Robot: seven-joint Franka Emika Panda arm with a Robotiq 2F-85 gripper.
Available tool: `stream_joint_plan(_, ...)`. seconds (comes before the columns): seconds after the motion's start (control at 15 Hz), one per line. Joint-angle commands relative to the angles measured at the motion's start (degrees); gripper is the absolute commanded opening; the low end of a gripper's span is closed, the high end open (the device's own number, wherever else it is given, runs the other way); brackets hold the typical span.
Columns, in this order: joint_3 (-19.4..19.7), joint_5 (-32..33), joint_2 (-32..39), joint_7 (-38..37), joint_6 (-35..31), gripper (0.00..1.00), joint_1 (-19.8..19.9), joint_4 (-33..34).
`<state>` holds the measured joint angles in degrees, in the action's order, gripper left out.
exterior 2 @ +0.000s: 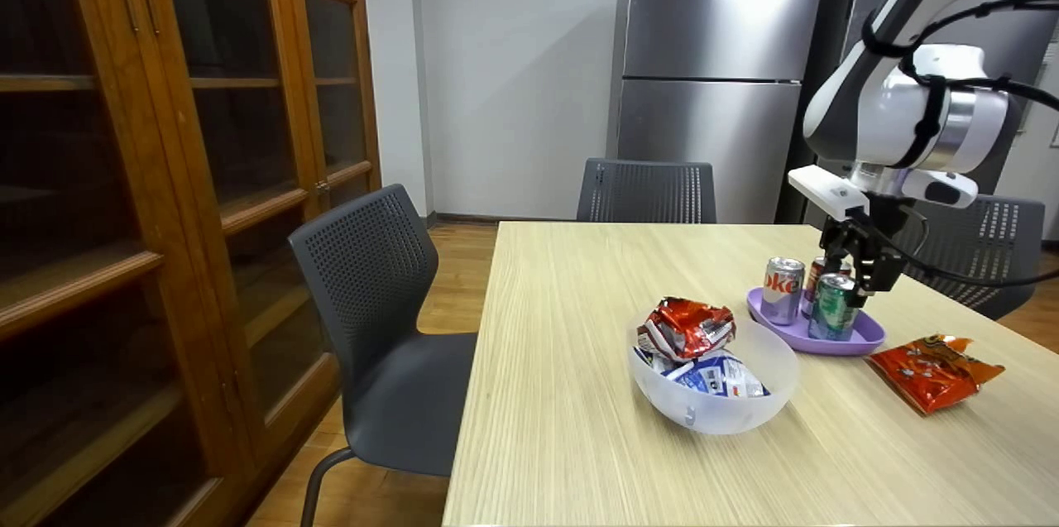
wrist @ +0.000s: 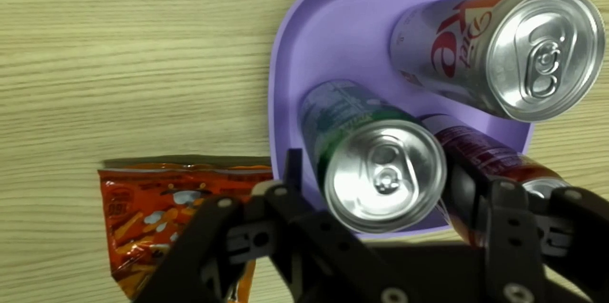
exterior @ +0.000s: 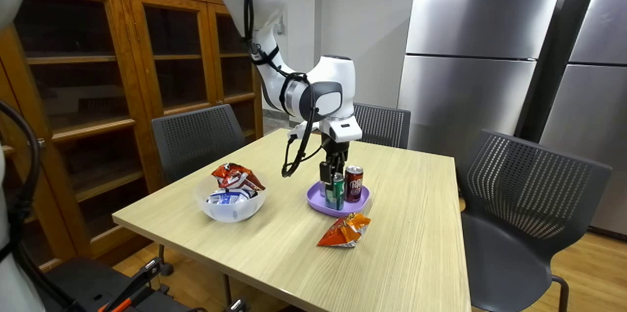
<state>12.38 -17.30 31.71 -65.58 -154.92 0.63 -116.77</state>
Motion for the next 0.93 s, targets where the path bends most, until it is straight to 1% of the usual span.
stream_joint_plan(0.0, -0.34, 0.31, -1.19, -1.48, 1.36, 1.00, 0.21, 0.64)
stream_joint_plan(0.53, 0.66, 1.22, -7.14, -0.98, 0.61, 1.00, 0.04, -3.33)
stream_joint_plan(0.87, 2.02, 1.45, -11.57, -0.60, 0.26, 1.00, 0.76, -8.79)
